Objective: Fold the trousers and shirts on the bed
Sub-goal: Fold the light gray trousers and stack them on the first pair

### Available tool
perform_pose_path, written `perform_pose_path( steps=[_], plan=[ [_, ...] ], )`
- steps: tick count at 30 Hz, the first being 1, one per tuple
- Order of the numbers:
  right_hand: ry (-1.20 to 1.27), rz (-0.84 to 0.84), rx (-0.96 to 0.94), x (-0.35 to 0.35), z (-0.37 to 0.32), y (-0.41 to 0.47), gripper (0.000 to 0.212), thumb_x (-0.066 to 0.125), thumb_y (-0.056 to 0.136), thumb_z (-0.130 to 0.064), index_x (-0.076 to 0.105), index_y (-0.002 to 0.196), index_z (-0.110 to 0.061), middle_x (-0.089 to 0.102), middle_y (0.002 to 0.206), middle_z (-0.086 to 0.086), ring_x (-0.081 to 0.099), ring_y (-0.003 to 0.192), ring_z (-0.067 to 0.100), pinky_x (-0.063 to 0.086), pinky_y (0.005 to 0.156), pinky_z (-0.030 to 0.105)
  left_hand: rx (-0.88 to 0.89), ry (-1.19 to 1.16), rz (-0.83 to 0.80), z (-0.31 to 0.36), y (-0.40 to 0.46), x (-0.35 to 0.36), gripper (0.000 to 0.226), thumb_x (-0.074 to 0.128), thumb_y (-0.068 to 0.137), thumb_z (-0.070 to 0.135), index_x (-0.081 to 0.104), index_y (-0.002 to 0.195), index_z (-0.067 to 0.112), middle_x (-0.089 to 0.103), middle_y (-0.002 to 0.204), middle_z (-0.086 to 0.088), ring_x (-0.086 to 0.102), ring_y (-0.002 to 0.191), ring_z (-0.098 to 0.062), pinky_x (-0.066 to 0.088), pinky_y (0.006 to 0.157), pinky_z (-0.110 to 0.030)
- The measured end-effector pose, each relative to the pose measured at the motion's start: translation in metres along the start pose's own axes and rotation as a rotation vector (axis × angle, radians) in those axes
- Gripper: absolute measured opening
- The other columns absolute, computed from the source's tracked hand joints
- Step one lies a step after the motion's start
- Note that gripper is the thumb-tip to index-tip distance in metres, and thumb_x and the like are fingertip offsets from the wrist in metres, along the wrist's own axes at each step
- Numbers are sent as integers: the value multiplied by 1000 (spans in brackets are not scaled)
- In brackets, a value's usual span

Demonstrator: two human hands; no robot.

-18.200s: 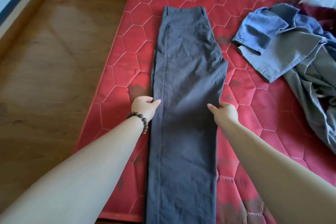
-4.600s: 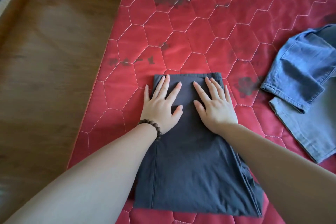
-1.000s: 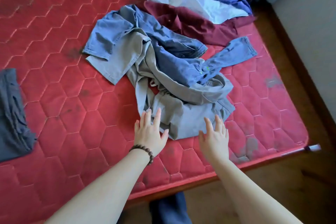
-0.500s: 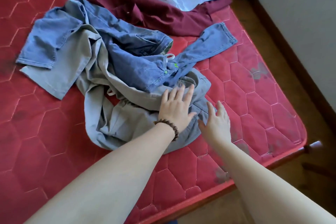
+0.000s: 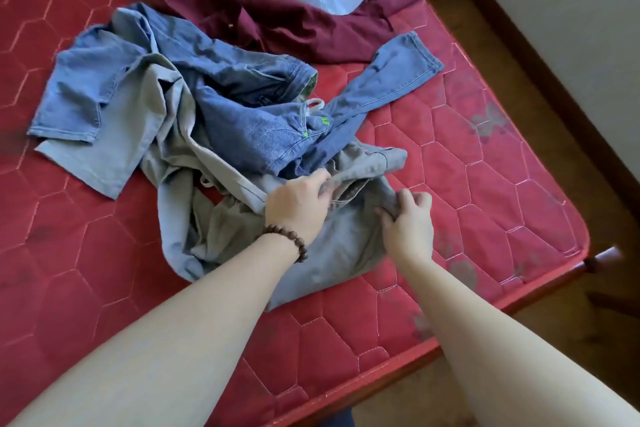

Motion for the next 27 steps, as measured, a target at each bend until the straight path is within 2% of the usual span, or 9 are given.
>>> perform_pose_path(
  steps=[4, 6, 9, 12, 15, 18, 21, 23, 27],
  plan=[
    [216, 94, -34, -55, -36, -16, 6, 59, 87, -5, 58, 92, -8, 46, 126, 7, 48, 87, 17, 36, 78, 25, -39, -93, 104, 6, 12, -85, 30, 55, 94, 36, 61, 81, 10, 61, 60, -12, 56, 62, -38, 35, 51, -33],
    [246, 111, -77, -86, -63, -21, 9, 61, 86, -5, 58, 92, -10, 57, 112, 6, 48, 87, 16, 29, 72, 20, -12, -168, 123, 12, 14, -133, 34, 55, 94, 35, 59, 78, 6, 56, 54, -10, 54, 56, -34, 34, 51, -32],
    [375, 157, -99, -132, -115, -36, 16, 62, 83, -6, 59, 93, -18, 62, 84, -4, 53, 80, 17, 30, 62, 16, 21, -227, 244, 21, 13, -217, 33, 56, 95, 32, 46, 67, 18, 37, 44, 5, 42, 44, -15, 29, 53, -29],
    [530, 191, -69, -171, -166, -57, 18, 61, 83, -9, 61, 93, -25, 63, 79, -7, 55, 75, 12, 35, 59, 5, 2, -308, 361, 29, 12, -299, 34, 54, 96, 32, 51, 66, 17, 40, 47, 3, 39, 46, -15, 31, 52, -29],
    [607, 224, -88, -209, -215, -70, 18, 61, 84, -9, 62, 95, -23, 64, 80, -4, 55, 75, 15, 35, 57, 7, 36, -334, 500, 39, 8, -379, 39, 56, 96, 25, 40, 61, 19, 36, 47, -1, 29, 45, -14, 27, 47, -21],
    [630, 227, -222, -259, -277, -84, 19, 61, 84, -7, 62, 98, -20, 64, 85, -3, 55, 80, 15, 37, 66, 20, 26, -320, 634, 45, -5, -467, 43, 56, 95, 21, 34, 58, 20, 31, 49, 2, 27, 46, -13, 22, 47, -25],
    [620, 257, -382, -308, -340, -94, 21, 64, 81, -5, 61, 95, -22, 61, 80, -9, 52, 75, 12, 34, 61, 17, 19, -301, 706, 40, -18, -539, 16, 57, 93, 13, 57, 79, 5, 56, 66, -7, 47, 62, -22, 32, 57, -31],
    [620, 299, -486, -337, -379, -104, 23, 67, 79, -5, 62, 93, -22, 59, 77, -14, 50, 71, 8, 33, 60, 10, 9, -295, 736, 38, -31, -580, 5, 55, 91, 5, 59, 94, 3, 59, 82, -4, 52, 76, -20, 33, 64, -23],
    [666, 342, -635, -381, -443, -120, 20, 70, 80, -10, 63, 93, -24, 62, 82, -10, 55, 78, 12, 35, 69, 17, -48, -363, 805, 29, -57, -636, 31, 45, 83, -8, 56, 109, 5, 61, 95, -5, 54, 88, -22, 33, 72, -17]
  ],
)
Point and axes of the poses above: each hand's wrist, its own y-axis towards the middle knuckle, its own x-axis out of the palm, z = x × y, the point moved 4 cm from there along y, towards the middle knuckle
